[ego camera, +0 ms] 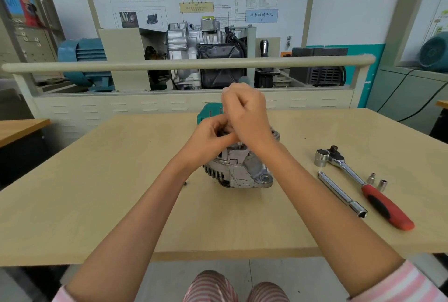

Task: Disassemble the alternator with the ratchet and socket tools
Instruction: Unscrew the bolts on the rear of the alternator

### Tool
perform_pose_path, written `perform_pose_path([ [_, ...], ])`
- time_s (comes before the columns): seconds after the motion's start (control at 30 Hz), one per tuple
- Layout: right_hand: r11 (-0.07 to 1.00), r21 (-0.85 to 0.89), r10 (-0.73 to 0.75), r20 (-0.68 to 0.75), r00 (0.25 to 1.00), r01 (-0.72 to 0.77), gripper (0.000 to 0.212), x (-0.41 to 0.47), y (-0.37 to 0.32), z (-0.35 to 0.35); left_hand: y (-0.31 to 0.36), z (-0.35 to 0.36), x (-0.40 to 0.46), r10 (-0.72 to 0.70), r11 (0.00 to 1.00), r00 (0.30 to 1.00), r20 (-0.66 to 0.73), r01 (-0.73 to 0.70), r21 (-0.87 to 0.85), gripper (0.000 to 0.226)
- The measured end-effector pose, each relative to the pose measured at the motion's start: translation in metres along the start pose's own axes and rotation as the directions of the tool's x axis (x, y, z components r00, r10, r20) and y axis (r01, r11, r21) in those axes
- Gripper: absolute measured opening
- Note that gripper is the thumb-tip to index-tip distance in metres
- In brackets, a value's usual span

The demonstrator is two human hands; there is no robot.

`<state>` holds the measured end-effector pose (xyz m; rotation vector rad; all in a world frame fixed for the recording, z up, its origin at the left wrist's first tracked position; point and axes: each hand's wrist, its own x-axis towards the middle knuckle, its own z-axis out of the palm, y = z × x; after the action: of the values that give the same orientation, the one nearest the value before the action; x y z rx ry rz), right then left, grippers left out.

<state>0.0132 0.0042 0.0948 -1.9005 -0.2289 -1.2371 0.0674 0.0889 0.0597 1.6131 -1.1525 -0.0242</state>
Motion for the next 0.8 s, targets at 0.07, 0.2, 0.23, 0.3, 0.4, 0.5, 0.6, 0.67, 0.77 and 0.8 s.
perform_pose_path([
  [0.07,0.935,-0.348,-0.11,-0.102,0.989,0.068,0.03,-0.005,0.004,0.005,0.001,0.003,0.0,0.019,1.0,0.999,-0.034,-0.019,0.018,0.024],
  [0.2,0.636,-0.772,-0.213,-0.174,0.961,0.001,0.033,-0.015,0.005,0.014,0.005,0.005,-0.001,0.047,0.999,0.995,-0.092,-0.046,0.015,0.046],
  [0.23,0.66,-0.751,-0.212,-0.177,0.961,0.007,0.033,-0.015,0.004,0.014,0.005,0.005,-0.001,0.049,0.998,0.995,-0.085,-0.047,0.03,0.043],
  [0.3,0.794,-0.606,-0.177,-0.174,0.969,0.036,0.028,-0.01,0.001,0.013,0.003,0.005,-0.001,0.032,0.998,0.997,-0.074,-0.028,0.057,0.029],
  [0.4,0.981,-0.196,-0.041,-0.128,0.991,0.015,0.035,-0.003,0.0,0.007,0.002,0.005,-0.002,-0.003,0.999,0.999,-0.05,0.005,0.053,0.017],
  [0.5,0.952,0.262,0.161,0.022,0.987,-0.161,0.037,0.004,-0.003,-0.005,0.001,0.003,-0.002,0.012,1.0,1.0,-0.021,-0.012,0.026,0.008],
  [0.6,0.893,0.38,0.21,0.119,0.97,-0.24,0.044,0.008,0.001,-0.01,0.0,0.002,-0.001,0.023,0.999,0.999,-0.022,-0.022,0.027,0.015],
  [0.67,0.908,0.354,0.206,0.093,0.974,-0.226,0.041,0.007,0.001,-0.008,-0.001,0.003,-0.002,0.03,0.999,0.999,-0.012,-0.03,0.023,0.013],
  [0.77,0.941,0.277,0.191,0.035,0.981,-0.193,0.037,0.003,0.0,-0.007,-0.002,0.003,-0.003,0.024,1.0,1.0,-0.017,-0.023,0.011,0.008],
  [0.8,0.943,0.273,0.189,0.032,0.982,-0.19,0.037,0.003,0.0,-0.008,-0.002,0.003,-0.002,0.027,1.0,0.999,-0.019,-0.027,0.015,0.012],
])
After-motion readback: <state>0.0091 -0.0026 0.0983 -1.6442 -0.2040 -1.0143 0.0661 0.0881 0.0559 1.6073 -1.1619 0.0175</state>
